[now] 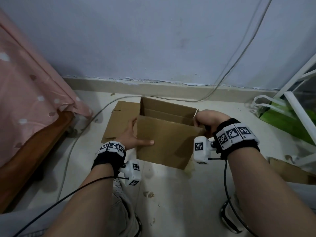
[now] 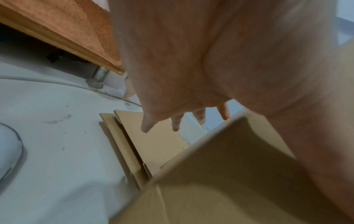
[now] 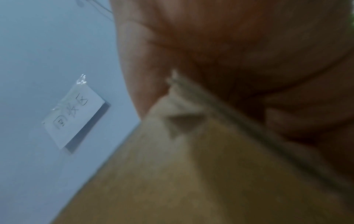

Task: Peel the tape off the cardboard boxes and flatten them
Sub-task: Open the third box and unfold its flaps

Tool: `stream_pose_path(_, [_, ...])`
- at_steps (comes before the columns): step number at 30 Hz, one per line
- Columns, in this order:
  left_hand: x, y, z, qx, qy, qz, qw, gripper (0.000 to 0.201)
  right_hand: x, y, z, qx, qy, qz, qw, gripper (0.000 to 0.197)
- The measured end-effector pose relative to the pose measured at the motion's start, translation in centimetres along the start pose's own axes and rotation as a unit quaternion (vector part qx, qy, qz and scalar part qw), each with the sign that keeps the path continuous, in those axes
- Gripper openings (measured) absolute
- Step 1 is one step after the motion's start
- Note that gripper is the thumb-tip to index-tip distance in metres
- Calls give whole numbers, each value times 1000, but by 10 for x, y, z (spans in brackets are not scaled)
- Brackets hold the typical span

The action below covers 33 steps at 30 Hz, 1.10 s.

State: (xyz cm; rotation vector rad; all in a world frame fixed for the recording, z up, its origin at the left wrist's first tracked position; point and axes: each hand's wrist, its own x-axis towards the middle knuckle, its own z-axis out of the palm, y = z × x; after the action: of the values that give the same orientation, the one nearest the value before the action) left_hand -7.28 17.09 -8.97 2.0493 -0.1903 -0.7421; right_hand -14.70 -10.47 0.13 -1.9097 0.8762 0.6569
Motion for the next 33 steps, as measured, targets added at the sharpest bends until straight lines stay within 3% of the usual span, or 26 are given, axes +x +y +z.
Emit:
stream_pose_path(4, [-2,-3,-1,-15,-42,-5,999,127,1,-4,-1,25,30,-14,999,31])
stream_pose_path(7, [-10,-4,3,-58,-72,-18,996,89,9,0,3,130,55,-28,990,25])
stream_pose_path(9, [-15,-7,4,-123,-67,-42,989,64,12,5,5,233,11,-50,971,38])
stream_pose_path(12, [-15,-14,5,-224,-37,-93,969,63,15,13,6,281,-66,-122,950,61])
stream_pose_path(15, [-14,-12,9,-372,-3,-108,922,48,25,16,15,261,-34,-160,951,50])
stream_pose_path(18, [-15,-9,9,-451,36,-108,885,29,39,21,26,161,72,-122,977,78])
stream_pose_path(21, [-15,-12,4,-489,57,-109,864,19,53,30,38,125,46,-79,988,90])
stream_pose_path(26, [-14,-26,-3,-582,77,-124,800,29,63,18,64,109,-26,-75,991,83])
stream_pose_path(29, [-6,-26,-5,-619,97,-158,763,33,65,4,92,129,-139,-70,979,67])
stream_pose_path(31, [0,-19,-6,-613,107,-181,762,28,70,-3,113,183,-173,-74,965,40])
stream_pose_path(33, [8,-17,-6,-597,124,-199,767,23,78,-11,129,220,-152,-90,959,31])
